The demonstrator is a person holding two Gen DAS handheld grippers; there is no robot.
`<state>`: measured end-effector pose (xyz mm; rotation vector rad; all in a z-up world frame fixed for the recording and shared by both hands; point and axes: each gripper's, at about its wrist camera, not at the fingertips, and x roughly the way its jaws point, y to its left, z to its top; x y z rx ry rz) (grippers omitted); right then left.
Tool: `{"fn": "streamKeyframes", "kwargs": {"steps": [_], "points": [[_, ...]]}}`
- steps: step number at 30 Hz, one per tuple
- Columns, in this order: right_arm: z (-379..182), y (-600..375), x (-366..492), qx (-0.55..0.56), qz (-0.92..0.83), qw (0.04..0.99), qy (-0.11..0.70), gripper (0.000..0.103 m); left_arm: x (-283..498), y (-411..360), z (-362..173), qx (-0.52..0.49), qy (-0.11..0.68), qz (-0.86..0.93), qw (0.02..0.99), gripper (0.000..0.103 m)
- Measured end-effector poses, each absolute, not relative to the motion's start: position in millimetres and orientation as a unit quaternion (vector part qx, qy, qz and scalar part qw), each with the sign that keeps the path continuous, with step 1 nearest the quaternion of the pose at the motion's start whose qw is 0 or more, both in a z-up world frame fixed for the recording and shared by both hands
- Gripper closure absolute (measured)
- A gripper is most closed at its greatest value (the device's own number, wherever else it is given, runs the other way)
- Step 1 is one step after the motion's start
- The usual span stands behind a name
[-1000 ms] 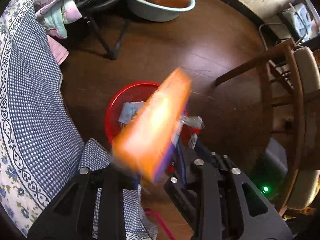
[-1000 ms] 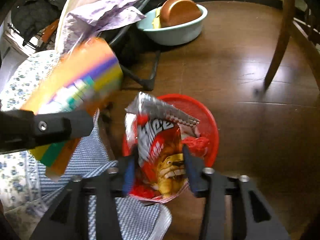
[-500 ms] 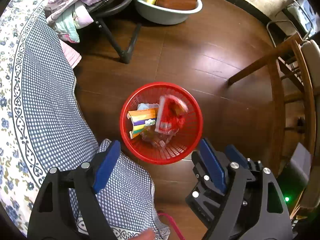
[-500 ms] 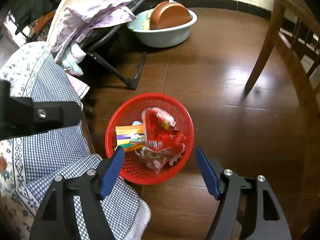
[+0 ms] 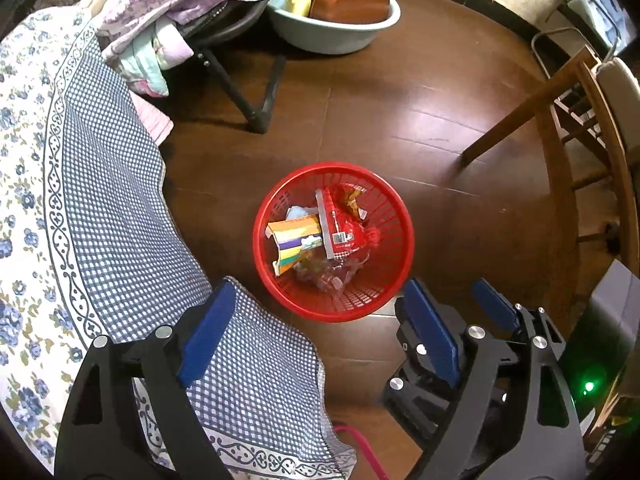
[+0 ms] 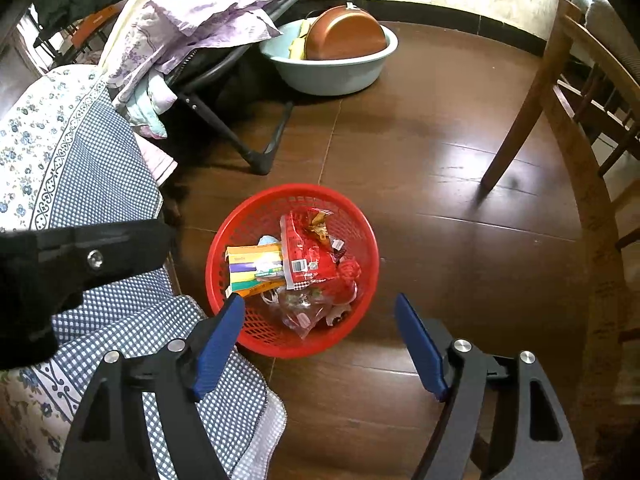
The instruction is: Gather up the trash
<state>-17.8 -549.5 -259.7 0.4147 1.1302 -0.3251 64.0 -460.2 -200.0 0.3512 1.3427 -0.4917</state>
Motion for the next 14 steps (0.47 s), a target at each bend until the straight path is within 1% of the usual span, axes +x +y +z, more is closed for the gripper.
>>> {"fn": "streamKeyframes", "kwargs": {"steps": [7,8,9,10,14], "points": [[-259.1,-551.6,-19.2,0.193,-0.156,0.811,0.53,0.026,63.0,-461.8,-198.8,0.17,0.608,-0.226,0.742,0.019],[-259.0,-552.2,-19.5,0.193,-0.157,0.811,0.53,0.024,63.3,-461.7,-198.2,0.17,0.606,-0.226,0.743,0.019],[-258.1,-552.9,-20.6,0.194,-0.163,0.811,0.527,0.017,63.4,-461.3,-197.6,0.17,0.604,-0.223,0.746,0.019],[-257.4,-553.3,-21.5,0.194,-0.167,0.813,0.524,0.014,63.4,-460.8,-196.4,0.171,0.6,-0.217,0.751,0.019],[-257.9,-556.0,-23.7,0.198,-0.168,0.811,0.525,0.013,64.0,-460.2,-195.2,0.17,0.599,-0.218,0.752,0.019]]}}
